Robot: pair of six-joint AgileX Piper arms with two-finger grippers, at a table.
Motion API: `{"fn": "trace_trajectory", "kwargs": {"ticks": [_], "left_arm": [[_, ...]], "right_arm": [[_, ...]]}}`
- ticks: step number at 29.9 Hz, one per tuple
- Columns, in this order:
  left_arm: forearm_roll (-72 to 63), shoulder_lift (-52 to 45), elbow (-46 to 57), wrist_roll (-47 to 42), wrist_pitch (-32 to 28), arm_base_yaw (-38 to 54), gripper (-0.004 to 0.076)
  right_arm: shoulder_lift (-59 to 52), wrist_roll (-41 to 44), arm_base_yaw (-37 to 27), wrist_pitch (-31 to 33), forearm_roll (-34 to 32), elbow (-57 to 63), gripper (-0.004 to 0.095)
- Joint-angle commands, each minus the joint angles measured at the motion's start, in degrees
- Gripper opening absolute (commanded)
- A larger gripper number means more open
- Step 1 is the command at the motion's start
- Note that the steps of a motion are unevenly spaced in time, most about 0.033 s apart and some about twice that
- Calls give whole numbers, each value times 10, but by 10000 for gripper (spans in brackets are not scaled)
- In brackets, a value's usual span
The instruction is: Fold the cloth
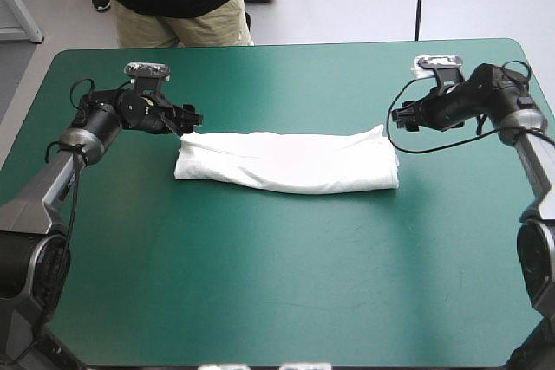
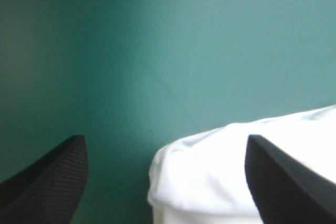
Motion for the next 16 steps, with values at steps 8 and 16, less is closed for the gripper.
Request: {"fn": "trace_trajectory", "kwargs": {"ticks": [8,16], "left_arm": [[-314,-26,-50,263,130,-81,157],[-325,46,-39,278,135,-147,-9]], "right_arm": [[-131,-5,-51,47,-15,-21,335],[-121,-37,-58,60,32,-21,58]]}}
